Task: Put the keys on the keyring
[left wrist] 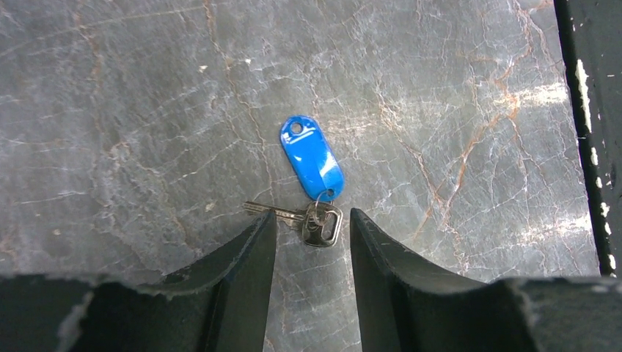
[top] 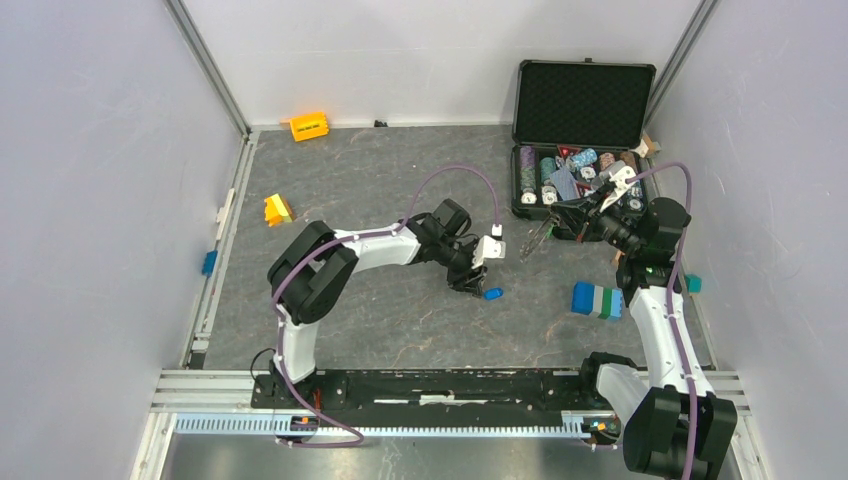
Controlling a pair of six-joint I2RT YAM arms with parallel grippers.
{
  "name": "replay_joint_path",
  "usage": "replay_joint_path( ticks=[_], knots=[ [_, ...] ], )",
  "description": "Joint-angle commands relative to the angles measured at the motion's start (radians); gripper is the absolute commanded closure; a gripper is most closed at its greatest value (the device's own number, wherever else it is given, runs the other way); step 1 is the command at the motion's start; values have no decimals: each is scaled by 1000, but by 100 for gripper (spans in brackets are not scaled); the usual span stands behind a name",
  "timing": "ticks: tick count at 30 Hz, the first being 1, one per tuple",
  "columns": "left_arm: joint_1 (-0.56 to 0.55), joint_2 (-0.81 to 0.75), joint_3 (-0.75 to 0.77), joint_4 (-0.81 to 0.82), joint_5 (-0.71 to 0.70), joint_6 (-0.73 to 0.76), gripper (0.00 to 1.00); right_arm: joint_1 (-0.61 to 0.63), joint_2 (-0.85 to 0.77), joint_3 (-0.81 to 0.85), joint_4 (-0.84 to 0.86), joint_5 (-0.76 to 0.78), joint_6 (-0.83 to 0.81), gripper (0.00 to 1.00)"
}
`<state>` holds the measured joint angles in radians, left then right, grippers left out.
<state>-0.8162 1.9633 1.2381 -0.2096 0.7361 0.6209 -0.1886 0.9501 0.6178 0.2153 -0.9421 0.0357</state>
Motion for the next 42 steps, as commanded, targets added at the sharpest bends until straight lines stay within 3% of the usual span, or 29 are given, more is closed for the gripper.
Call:
replay_joint_path(
  ticks=[1, 29, 35, 39, 42],
  knots=[
    [-15, 31, 12, 8, 10, 28, 51, 2, -9, 2, 34, -8, -10, 100],
    [-57, 6, -49, 56, -93, 43, 73, 2, -4, 0, 27, -11, -18, 100],
    [-66, -1, -60, 76, -119, 31, 83, 1, -6, 2, 19, -9, -24, 100],
    [-66, -13, -63, 82, -123, 11, 97, 1, -8, 2, 13, -7, -27, 100],
    [-66, -32, -72, 86, -122, -10, 98, 1, -10, 3, 11, -7, -27, 100]
  ],
)
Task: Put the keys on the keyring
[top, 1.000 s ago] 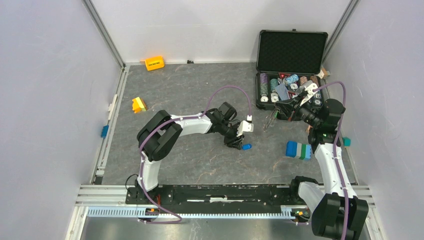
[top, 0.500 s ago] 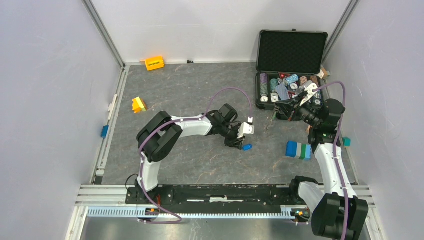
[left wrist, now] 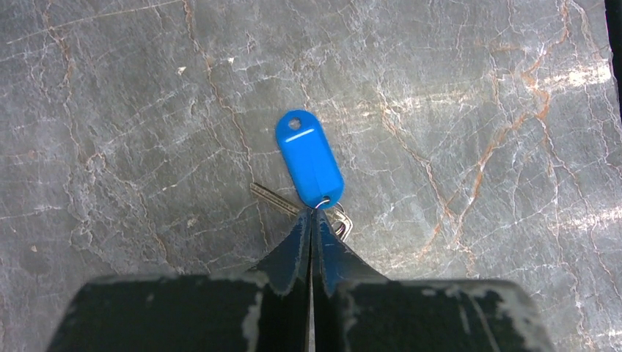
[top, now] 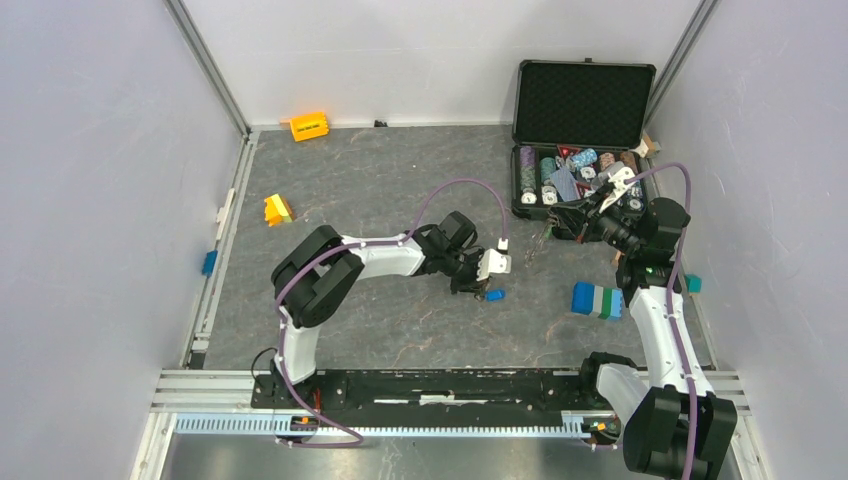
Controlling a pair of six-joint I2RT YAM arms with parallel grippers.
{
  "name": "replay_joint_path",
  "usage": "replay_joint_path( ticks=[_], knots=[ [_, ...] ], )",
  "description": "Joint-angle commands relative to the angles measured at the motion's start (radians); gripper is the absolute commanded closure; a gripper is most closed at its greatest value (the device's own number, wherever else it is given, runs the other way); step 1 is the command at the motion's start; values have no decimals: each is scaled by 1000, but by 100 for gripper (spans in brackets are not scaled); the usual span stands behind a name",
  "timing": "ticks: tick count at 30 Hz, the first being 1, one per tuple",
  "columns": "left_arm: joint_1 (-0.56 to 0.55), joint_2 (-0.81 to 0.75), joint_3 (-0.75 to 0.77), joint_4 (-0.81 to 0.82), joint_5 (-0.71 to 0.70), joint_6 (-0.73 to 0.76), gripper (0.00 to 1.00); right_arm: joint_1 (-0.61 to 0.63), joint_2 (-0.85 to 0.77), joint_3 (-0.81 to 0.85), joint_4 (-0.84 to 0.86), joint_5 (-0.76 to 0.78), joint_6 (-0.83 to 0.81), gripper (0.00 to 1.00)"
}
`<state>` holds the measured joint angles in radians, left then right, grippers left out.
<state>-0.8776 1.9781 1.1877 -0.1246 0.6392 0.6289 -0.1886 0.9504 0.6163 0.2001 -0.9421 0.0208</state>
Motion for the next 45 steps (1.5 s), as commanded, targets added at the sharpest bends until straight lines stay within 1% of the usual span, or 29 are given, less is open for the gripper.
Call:
replay_joint_path(
  ticks=[1, 10, 15, 18, 23, 24, 25, 30, 33, 35, 39, 40, 41, 43, 45],
  knots=[
    [-4, -58, -25, 2, -26, -23, 98, 1, -8, 5, 24, -7, -12, 100],
    [-4, -146, -33, -41, 7, -45, 98, 2, -1, 13, 16, -7, -13, 100],
    [-4, -146, -41, -55, 20, -46, 98, 1, 0, 10, 14, -5, -12, 100],
    [-4, -141, -50, -53, 18, -49, 98, 1, 0, 8, 1, -12, -51, 100],
    [-4, -139, -69, -38, 0, -56, 98, 1, -1, 3, -114, -3, -202, 100],
    [-4, -324, -71, -39, -4, -55, 98, 1, 1, -2, -145, -4, -246, 100],
    [-4, -147, -73, -38, -8, -57, 98, 4, 1, -4, -184, -6, -297, 100],
    [-2, -169, -86, -38, -25, -67, 98, 13, 34, 18, -428, 20, -554, 99],
    [-2, -178, -92, -38, -33, -70, 98, 24, 61, 33, -556, 58, -697, 93],
    [-3, -181, -95, -40, -41, -71, 98, 31, 72, 26, -602, 91, -771, 84],
    [-2, -188, -87, -67, -72, -60, 97, 59, 88, -10, -628, 182, -857, 70],
    [-1, -189, -82, -81, -78, -53, 93, 72, 95, -22, -630, 207, -871, 63],
    [-2, -191, -76, -95, -87, -51, 91, 90, 102, -34, -631, 227, -885, 59],
    [-1, -197, -63, -128, -105, -47, 84, 128, 118, -56, -634, 267, -909, 55],
    [-1, -202, -52, -157, -123, -46, 77, 156, 129, -79, -625, 296, -920, 53]
  ],
)
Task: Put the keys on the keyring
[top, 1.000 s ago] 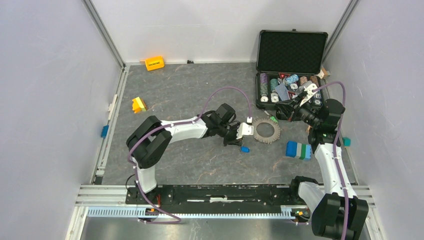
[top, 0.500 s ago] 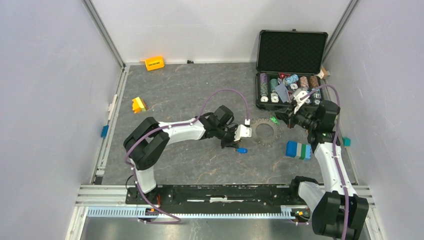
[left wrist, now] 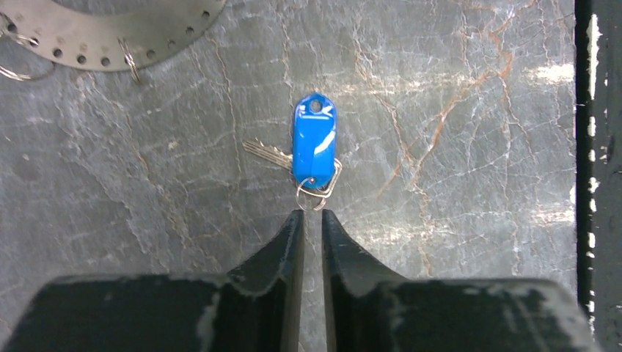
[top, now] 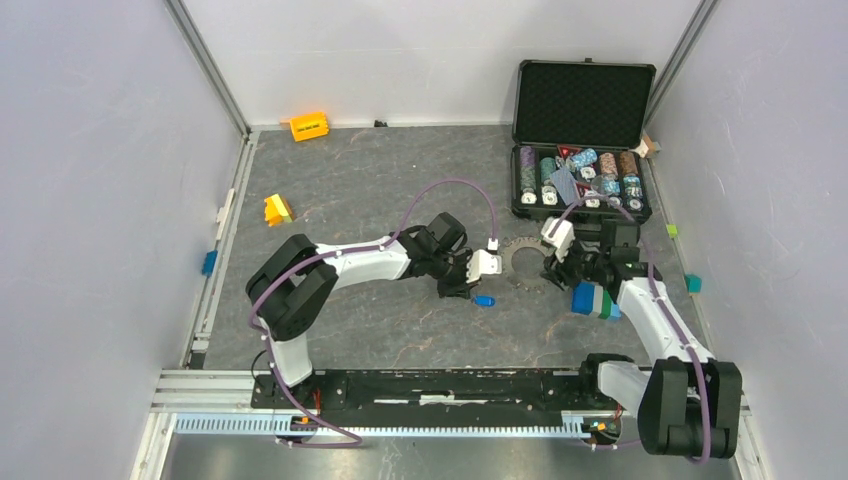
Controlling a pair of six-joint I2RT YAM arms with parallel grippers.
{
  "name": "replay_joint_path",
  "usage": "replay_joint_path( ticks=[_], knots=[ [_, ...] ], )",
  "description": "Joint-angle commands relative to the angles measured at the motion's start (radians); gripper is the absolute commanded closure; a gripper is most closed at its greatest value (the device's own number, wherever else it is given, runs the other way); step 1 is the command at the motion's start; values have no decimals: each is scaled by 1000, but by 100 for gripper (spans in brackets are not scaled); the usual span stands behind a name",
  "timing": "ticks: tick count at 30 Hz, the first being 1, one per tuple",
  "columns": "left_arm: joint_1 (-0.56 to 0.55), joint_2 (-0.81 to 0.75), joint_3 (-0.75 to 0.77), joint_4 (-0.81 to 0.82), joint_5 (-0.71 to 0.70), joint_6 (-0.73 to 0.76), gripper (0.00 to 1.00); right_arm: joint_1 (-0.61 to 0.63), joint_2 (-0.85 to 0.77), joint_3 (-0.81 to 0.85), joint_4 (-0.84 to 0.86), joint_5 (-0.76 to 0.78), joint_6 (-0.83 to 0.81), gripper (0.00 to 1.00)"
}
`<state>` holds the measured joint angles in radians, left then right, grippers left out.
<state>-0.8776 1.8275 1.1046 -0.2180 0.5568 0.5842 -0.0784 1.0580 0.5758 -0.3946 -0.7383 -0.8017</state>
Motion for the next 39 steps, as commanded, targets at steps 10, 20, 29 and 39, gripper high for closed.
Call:
replay_joint_path(
  ticks=[10, 20, 29, 39],
  knots=[
    [0, -50, 86, -166, -120, -19, 54, 171, 43, -108, -23, 202, -153, 43],
    [0, -39, 118, -191, -121, -37, 52, 198, 85, -123, 89, 291, -119, 50],
    [-1, -37, 133, -198, -124, -40, 52, 205, 100, -122, 108, 303, -120, 66],
    [7, -40, 130, -196, -135, -44, 52, 205, 41, -65, 84, 287, -107, 100]
  ],
)
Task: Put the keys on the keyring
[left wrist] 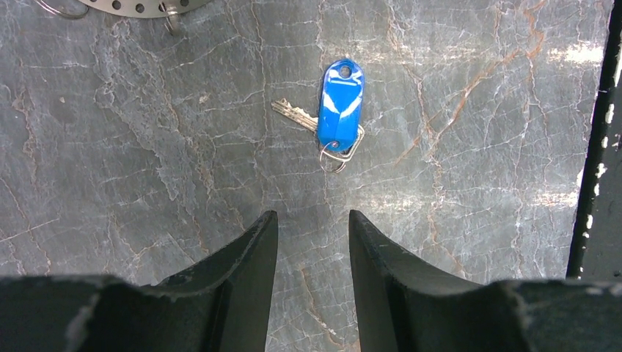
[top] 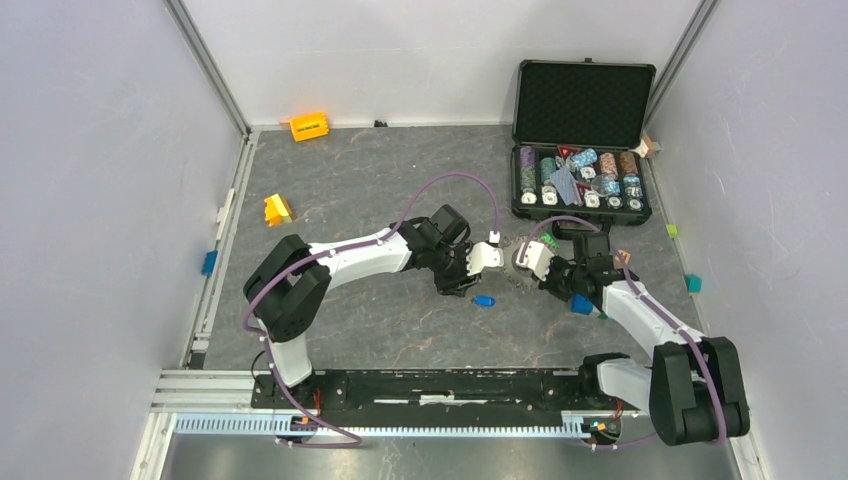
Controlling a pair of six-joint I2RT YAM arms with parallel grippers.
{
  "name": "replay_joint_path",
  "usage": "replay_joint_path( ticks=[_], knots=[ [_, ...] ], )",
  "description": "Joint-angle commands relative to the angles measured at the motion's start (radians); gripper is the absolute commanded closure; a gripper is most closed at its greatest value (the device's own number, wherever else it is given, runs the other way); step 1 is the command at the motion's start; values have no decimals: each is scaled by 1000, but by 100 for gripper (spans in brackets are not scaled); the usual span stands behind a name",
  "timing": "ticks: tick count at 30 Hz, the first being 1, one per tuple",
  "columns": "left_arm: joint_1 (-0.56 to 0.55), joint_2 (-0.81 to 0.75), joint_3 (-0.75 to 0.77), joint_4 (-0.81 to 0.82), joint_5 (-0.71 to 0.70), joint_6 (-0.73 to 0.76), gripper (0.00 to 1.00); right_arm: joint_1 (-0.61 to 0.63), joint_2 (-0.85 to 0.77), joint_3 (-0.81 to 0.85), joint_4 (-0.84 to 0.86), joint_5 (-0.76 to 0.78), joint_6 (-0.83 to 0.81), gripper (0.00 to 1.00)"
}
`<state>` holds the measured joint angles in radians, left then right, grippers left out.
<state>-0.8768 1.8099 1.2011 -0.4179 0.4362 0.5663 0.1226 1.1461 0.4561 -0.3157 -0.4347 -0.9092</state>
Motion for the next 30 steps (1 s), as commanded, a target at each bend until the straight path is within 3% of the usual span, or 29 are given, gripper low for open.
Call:
replay_joint_path(
  ticks=[1, 14, 21, 30],
  knots=[
    [8, -24, 34, 5, -14, -30, 52, 4, -61, 65, 3, -22, 1, 100],
    [50, -61, 60, 24, 34, -76, 52, 2, -126, 274, -130, -185, 26, 100],
    [104, -136, 216, -95, 97, -87, 52, 3, -114, 509, -200, -384, 82, 100],
    [162, -281, 403, -237, 136, -169, 52, 11, -76, 658, -37, -655, 327, 100]
  ],
)
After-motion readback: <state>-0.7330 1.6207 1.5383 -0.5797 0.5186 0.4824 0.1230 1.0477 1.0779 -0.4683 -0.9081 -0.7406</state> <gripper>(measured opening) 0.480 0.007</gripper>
